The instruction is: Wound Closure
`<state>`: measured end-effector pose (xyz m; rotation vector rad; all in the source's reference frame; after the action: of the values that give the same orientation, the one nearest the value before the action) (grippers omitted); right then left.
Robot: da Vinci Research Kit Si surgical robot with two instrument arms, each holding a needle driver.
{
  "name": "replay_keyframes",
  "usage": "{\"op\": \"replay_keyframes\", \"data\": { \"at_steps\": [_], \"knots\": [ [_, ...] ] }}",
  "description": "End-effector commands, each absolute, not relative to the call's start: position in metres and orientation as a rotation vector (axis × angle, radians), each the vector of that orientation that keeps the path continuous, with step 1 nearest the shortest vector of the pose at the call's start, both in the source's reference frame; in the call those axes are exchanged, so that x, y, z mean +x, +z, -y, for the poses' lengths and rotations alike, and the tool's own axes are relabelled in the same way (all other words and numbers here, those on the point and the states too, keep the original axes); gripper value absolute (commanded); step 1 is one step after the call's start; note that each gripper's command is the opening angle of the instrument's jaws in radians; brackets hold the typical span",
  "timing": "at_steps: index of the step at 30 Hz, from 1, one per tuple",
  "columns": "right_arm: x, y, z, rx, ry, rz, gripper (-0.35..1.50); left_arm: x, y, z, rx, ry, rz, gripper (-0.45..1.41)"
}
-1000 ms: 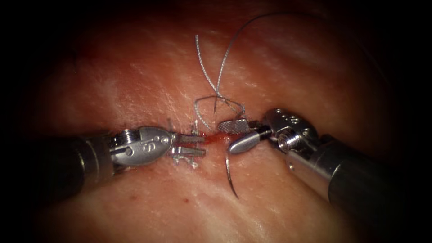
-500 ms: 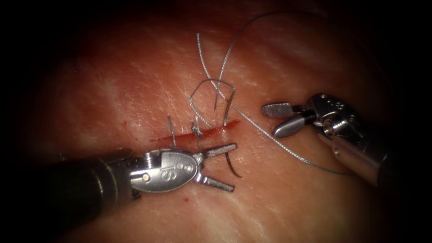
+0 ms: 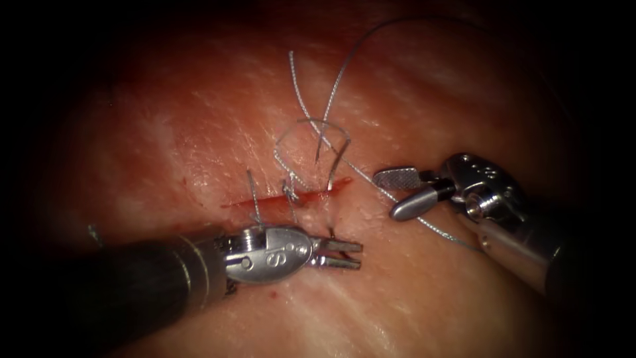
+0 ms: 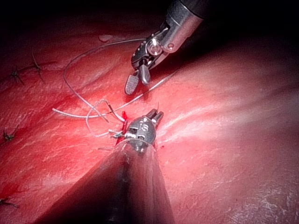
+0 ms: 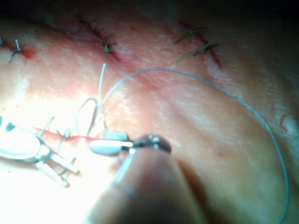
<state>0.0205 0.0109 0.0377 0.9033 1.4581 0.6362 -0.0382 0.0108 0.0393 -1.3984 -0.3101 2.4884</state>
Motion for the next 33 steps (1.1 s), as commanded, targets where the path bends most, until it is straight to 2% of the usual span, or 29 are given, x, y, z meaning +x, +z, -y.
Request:
{"op": "replay_keyframes", "data": {
  "at_steps": [1,6,14,20,25,33],
  "knots": [
    [0.021,0.038,-0.011,0.902,0.633,-1.463,1.43,-0.0386,0.04,-0.011,-1.387,2.459,0.333,-0.45],
    [0.0208,0.037,-0.011,0.906,0.633,-1.466,1.43,-0.0374,0.039,-0.011,-1.256,2.206,0.423,-0.45],
    [0.0207,0.037,-0.011,0.905,0.633,-1.469,1.41,-0.0388,0.033,-0.011,-1.436,1.905,0.594,-0.45],
    [0.0207,0.038,-0.011,0.905,0.632,-1.469,1.41,-0.0401,0.029,-0.01,-1.494,1.845,0.685,-0.45],
    [0.0207,0.038,-0.01,0.905,0.632,-1.469,1.4,-0.0407,0.025,-0.008,-1.521,1.739,0.864,-0.45],
    [0.0207,0.037,-0.01,0.901,0.633,-1.469,1.4,-0.0389,0.019,-0.008,-1.638,1.706,0.993,-0.45]
  ]
}}
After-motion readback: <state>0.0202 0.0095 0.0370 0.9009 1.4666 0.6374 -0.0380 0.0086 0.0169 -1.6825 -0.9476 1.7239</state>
